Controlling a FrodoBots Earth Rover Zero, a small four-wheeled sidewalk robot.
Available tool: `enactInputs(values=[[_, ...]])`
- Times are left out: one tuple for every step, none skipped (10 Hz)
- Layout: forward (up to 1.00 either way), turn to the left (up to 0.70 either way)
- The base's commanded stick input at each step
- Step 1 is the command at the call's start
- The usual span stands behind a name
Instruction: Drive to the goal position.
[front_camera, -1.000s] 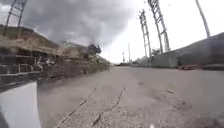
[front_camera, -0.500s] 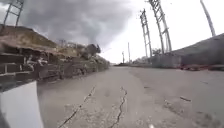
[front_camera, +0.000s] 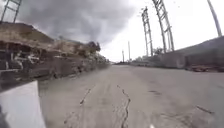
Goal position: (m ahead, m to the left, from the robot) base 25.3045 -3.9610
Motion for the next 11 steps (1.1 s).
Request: enactInputs(values=[[0.85, 0.0], [0.85, 0.0], [0.85, 0.0], [0.85, 0.0], [0.85, 0.0], [0.85, 0.0], [0.85, 0.0], [0.85, 0.0], [0.85, 0.0], [0.85, 0.0], [0.85, 0.0]])
